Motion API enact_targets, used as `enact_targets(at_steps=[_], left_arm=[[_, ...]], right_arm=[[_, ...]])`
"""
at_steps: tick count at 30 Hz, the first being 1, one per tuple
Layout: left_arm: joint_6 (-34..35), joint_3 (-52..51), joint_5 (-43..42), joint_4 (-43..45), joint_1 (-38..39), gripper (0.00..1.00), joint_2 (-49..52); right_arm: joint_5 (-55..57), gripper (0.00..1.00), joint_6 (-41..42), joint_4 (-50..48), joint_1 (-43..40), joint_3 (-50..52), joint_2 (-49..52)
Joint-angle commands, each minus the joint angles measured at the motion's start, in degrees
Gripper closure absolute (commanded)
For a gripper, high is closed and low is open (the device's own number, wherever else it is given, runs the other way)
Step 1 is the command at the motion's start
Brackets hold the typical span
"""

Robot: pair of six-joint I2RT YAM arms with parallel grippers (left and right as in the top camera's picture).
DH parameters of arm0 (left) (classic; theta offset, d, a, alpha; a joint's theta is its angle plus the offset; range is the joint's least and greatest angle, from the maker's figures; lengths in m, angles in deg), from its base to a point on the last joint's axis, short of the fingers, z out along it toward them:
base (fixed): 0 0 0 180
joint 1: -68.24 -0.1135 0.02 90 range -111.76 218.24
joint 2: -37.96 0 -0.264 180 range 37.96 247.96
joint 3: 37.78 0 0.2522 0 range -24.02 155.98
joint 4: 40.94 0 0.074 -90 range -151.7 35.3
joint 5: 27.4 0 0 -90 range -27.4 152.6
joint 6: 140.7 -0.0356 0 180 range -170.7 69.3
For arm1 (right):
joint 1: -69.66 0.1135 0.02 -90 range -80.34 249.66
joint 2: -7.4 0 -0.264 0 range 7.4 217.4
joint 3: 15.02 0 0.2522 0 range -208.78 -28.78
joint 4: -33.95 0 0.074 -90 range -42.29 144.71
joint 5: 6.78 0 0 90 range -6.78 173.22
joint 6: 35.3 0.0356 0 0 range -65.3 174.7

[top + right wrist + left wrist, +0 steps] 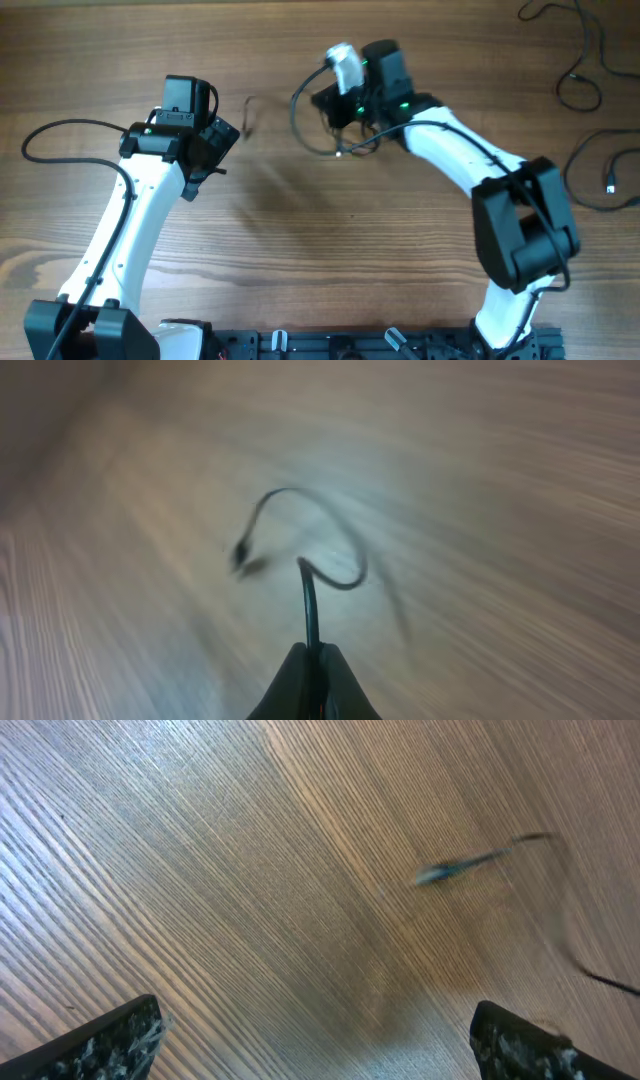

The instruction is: Untangle cables

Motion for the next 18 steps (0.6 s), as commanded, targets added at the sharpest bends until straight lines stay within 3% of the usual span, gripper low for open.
enact_targets(at_steps=[1,5,7,8,9,18], left_arm=[[-0.1,0.5,0.4,-0.1,-0.2,0.00,-0.4],[-0.1,0.5,0.4,-0.1,-0.2,0.00,-0.4],[-0.1,0.5,0.4,-0.1,-0.2,0.00,-0.4],[-0.1,0.5,0.4,-0.1,-0.2,0.00,-0.4],[-0.1,0.5,0.4,-0.1,-0.2,0.00,-0.4],[-0.1,0.5,0.4,-0.1,-0.2,0.00,-0.4]], right_arm=[[12.9,0.96,8.4,6.8,-1.3,0.3,0.1],[21.3,0.94,8.2,14.2,-1.1,0.3,0.7],[21.6,0.59,7.1,17.0,-0.9,0.4,1.3],[22.6,0.21,7.0,18.3,-0.9,0.4,1.6],[23.9,0.00,7.0,19.4,-0.9,0.4,1.7],[28.5,0.00,13.4,23.7,-0.7,4.2,1.7]])
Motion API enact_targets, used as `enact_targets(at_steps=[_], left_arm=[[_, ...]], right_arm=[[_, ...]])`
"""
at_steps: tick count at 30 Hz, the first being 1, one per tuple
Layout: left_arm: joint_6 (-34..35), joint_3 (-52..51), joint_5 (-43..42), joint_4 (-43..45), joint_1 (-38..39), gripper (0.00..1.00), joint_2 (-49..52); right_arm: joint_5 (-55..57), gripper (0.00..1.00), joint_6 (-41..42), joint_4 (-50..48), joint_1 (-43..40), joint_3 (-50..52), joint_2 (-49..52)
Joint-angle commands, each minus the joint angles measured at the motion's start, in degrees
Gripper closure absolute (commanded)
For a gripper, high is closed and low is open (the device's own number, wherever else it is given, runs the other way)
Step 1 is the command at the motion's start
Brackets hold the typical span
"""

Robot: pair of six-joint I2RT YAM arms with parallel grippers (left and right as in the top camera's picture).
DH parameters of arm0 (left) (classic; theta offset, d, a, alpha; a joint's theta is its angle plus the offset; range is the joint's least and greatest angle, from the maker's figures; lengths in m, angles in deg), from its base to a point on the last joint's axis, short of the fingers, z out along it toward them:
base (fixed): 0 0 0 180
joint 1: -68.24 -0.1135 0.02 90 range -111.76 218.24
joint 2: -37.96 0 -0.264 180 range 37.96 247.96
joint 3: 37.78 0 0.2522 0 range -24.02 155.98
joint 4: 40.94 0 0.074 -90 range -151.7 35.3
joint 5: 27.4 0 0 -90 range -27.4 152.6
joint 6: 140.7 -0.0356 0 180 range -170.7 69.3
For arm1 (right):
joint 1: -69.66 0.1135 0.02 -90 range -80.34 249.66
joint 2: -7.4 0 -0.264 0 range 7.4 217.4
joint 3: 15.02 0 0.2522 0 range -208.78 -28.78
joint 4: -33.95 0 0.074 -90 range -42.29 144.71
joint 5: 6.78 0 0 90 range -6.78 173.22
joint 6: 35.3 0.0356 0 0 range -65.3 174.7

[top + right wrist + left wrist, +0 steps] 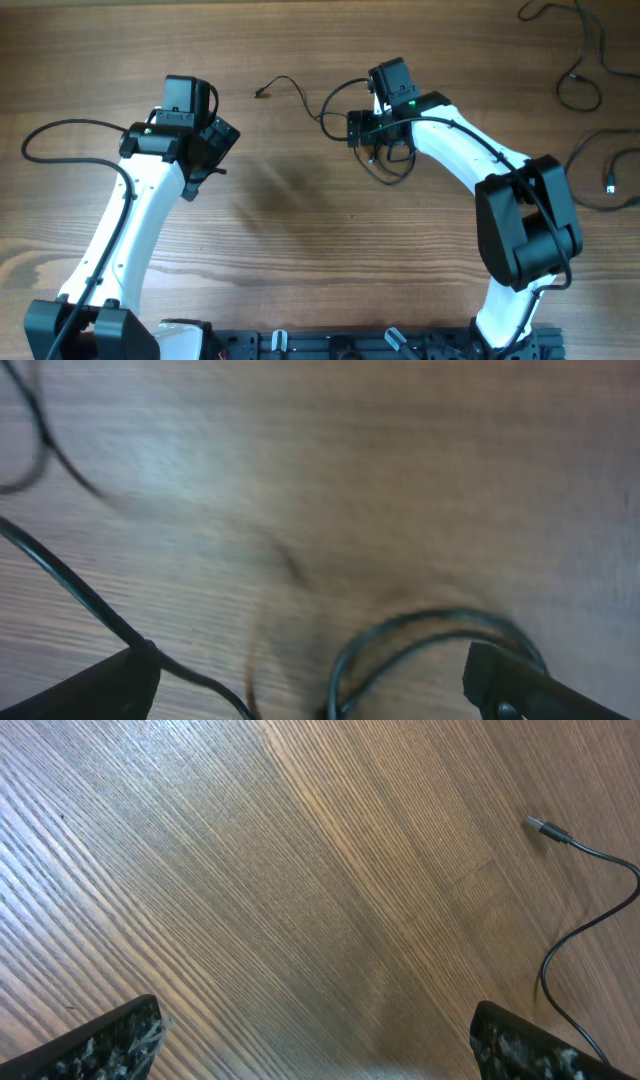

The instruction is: Untangle cables

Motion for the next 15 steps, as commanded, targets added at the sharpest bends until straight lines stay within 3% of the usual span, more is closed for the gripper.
enact_targets(at_steps=[1,6,11,13,15], left_arm=[[-0.1,0.5,0.4,0.0,-0.2,0.00,-0.4],[-0.1,0.5,0.4,0.0,-0.2,0.00,-0.4],[-0.1,0.5,0.4,0.0,-0.2,0.00,-0.4],[-0.1,0.5,0.4,0.0,-0.2,0.00,-0.4],[-0.1,0.5,0.4,0.0,-0.2,0.00,-0.4]], right_arm=[[1.9,0.00,4.0,0.2,0.5,3.1,1.4],[0.4,0.00,3.2,0.4,0.9,3.2,1.4],[-0.6,0.02,-5.2,-1.6,4.9,3.4,2.7],[0.6,0.24,-6.6,-1.9,6.0,3.2,3.3],[1.0,0.57,-6.5,-1.8,6.1,3.2,3.3]])
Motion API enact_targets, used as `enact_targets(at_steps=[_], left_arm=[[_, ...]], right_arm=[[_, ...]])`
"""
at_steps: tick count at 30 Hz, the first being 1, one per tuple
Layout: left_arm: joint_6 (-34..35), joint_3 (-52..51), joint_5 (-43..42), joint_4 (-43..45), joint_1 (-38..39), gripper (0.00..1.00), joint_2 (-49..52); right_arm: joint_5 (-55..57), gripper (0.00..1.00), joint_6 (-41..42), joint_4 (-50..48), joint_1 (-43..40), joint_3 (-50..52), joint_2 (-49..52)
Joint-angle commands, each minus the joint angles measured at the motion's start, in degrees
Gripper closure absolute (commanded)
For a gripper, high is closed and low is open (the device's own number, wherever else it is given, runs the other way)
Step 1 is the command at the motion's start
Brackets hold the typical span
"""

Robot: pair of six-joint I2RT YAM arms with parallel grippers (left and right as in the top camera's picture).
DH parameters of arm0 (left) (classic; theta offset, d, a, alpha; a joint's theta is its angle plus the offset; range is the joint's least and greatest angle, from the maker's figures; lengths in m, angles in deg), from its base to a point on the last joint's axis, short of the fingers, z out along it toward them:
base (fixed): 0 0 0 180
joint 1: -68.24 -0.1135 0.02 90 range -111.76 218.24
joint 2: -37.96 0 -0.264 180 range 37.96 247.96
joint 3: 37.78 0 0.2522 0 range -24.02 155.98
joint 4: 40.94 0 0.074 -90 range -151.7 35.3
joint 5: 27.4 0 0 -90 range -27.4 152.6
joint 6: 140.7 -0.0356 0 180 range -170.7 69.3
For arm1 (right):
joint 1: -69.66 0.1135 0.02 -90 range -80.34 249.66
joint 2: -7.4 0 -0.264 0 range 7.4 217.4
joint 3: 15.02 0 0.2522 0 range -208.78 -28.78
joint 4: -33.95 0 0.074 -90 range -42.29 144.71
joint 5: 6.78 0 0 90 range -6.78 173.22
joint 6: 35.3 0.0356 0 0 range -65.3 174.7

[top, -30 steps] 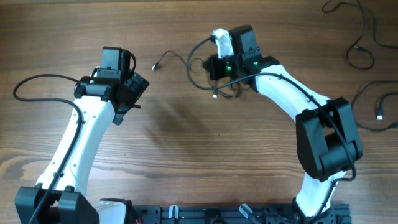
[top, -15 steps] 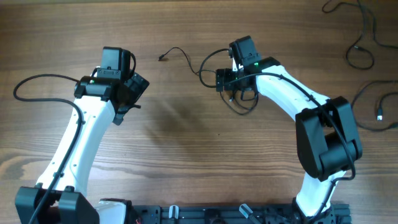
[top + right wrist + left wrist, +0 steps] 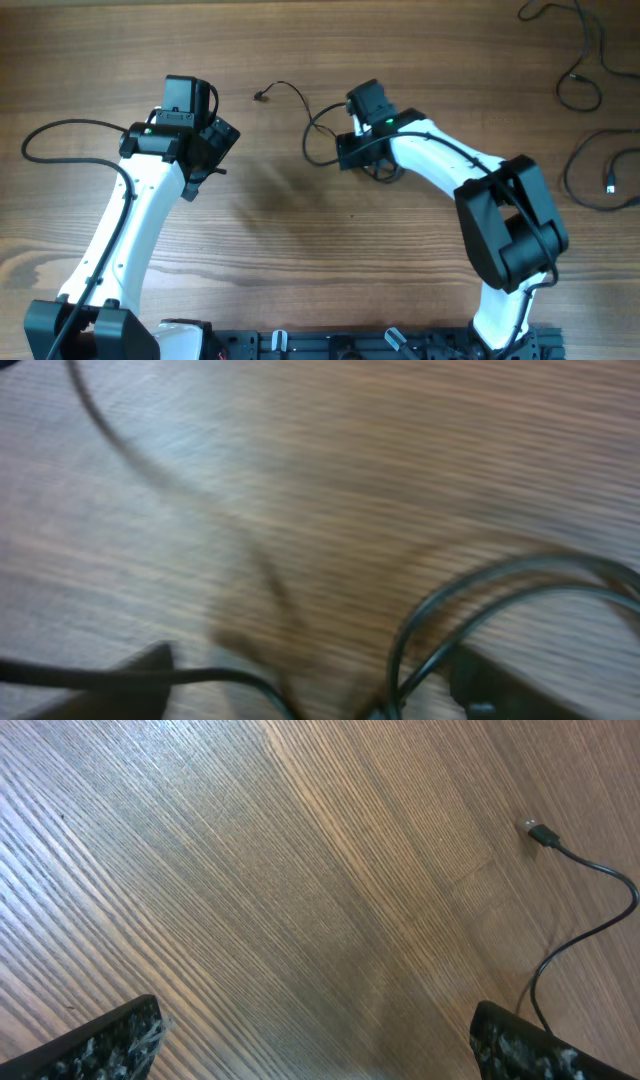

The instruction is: Untangle cables

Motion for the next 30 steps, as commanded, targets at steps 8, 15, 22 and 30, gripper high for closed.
enact_targets(at_steps=[8,15,22,30], left_arm=[[-0.1,0.5,0.4,0.0,-0.2,0.00,-0.4],[-0.1,0.5,0.4,0.0,-0.2,0.00,-0.4],[-0.1,0.5,0.4,0.0,-0.2,0.00,-0.4],[-0.1,0.5,0.4,0.0,-0.2,0.00,-0.4]], right_arm=[[5.8,0.96,-8.9,1.1,-2.6,-5.1,0.7],[16.9,0.96,-10.5,-0.4,-15.6,-17.6,-5.8],[14.9,0.96,-11.5,-12.6,-28.9,-16.4,-6.4],[-2.2,0.94,-27.7,-21.2,-31.7,-15.1,3.8]])
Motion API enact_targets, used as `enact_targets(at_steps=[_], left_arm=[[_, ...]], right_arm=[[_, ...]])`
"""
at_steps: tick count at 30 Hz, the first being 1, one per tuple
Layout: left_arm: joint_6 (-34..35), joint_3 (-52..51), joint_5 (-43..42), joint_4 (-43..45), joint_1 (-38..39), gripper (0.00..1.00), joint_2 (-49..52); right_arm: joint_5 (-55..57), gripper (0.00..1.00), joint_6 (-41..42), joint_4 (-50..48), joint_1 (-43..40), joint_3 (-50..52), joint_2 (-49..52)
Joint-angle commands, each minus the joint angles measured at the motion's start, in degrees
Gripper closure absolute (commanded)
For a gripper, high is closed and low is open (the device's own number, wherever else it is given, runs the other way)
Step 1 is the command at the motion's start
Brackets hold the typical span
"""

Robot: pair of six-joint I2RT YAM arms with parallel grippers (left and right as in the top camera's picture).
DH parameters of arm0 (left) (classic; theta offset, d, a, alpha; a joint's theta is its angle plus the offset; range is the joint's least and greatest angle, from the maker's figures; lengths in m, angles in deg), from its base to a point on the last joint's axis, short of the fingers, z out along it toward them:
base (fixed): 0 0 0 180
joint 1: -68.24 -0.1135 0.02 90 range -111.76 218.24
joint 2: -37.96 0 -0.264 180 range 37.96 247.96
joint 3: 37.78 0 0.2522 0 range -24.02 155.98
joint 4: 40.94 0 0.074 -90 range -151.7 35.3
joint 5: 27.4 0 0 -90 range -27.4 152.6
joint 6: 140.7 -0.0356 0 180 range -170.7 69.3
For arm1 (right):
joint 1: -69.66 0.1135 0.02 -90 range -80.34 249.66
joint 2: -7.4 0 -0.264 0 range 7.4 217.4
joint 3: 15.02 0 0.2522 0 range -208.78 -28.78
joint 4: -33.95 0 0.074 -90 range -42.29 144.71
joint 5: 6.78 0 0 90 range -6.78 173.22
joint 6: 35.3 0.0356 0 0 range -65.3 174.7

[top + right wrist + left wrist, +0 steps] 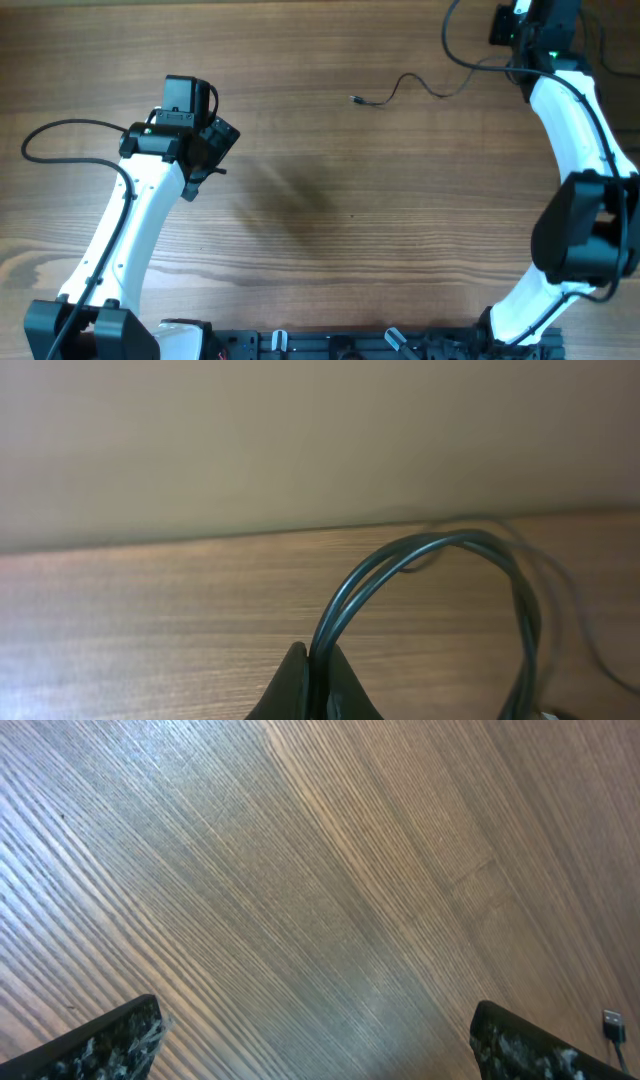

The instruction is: Untangle cables

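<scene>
A thin black cable (420,85) lies stretched across the back of the wooden table (330,260), its small plug (355,99) ending near the middle. The plug (612,1023) also shows at the lower right edge of the left wrist view. My right gripper (507,27) is at the far right back corner, shut on a doubled loop of this cable (440,542), which arches up from between the right gripper's (318,682) fingers. My left gripper (222,135) hovers at the left, open (315,1050), with only bare wood under it.
Part of another black cable (612,42) shows at the back right edge, behind my right arm (580,130). The arm bases stand along the table's front edge (330,345).
My right gripper was open, low over the coiled cable at mid-table. Now it is shut on a cable loop at the far right back corner, and the cable lies stretched out. The left arm is unchanged.
My right gripper first held the cable lifted at mid-table. Then it stood open over the coils lying there, and later a little further left. By now it holds a loop at the back right corner, the plug trailing mid-table. The left gripper stayed open throughout.
</scene>
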Motion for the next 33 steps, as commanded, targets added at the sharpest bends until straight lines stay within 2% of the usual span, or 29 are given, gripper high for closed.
enact_targets(at_steps=[1,2,3,4,8,14,15,19,22,25,26,28,29,33], left_arm=[[-0.1,0.5,0.4,0.0,-0.2,0.00,-0.4],[-0.1,0.5,0.4,0.0,-0.2,0.00,-0.4],[-0.1,0.5,0.4,0.0,-0.2,0.00,-0.4],[-0.1,0.5,0.4,0.0,-0.2,0.00,-0.4],[-0.1,0.5,0.4,0.0,-0.2,0.00,-0.4],[-0.1,0.5,0.4,0.0,-0.2,0.00,-0.4],[-0.1,0.5,0.4,0.0,-0.2,0.00,-0.4],[-0.1,0.5,0.4,0.0,-0.2,0.00,-0.4],[-0.1,0.5,0.4,0.0,-0.2,0.00,-0.4],[-0.1,0.5,0.4,0.0,-0.2,0.00,-0.4],[-0.1,0.5,0.4,0.0,-0.2,0.00,-0.4],[-0.1,0.5,0.4,0.0,-0.2,0.00,-0.4],[-0.1,0.5,0.4,0.0,-0.2,0.00,-0.4],[-0.1,0.5,0.4,0.0,-0.2,0.00,-0.4]], right_arm=[[-7.1,0.91,-11.6,-0.3,1.3,0.9,8.8],[-8.2,0.82,-13.8,0.4,1.6,0.9,10.4],[-8.5,0.32,-16.0,2.3,2.1,0.9,12.7],[-8.1,0.00,-15.6,3.5,2.4,0.9,13.7],[-9.5,0.00,-6.1,4.3,3.3,0.9,13.4],[-23.6,0.00,20.5,3.5,6.5,0.9,11.1],[-23.5,0.00,24.9,4.3,7.6,1.0,11.3],[-16.8,0.00,31.3,5.6,13.8,1.6,11.5],[-6.1,0.12,38.2,10.6,19.7,1.6,11.5],[5.7,0.19,45.7,13.9,24.5,1.6,11.9],[8.1,0.26,47.1,13.7,25.3,1.6,12.2],[12.4,0.76,47.6,12.3,26.5,1.6,12.4],[13.6,0.96,47.0,11.4,26.4,1.5,12.4],[14.7,0.96,34.0,5.2,25.4,1.4,9.2]])
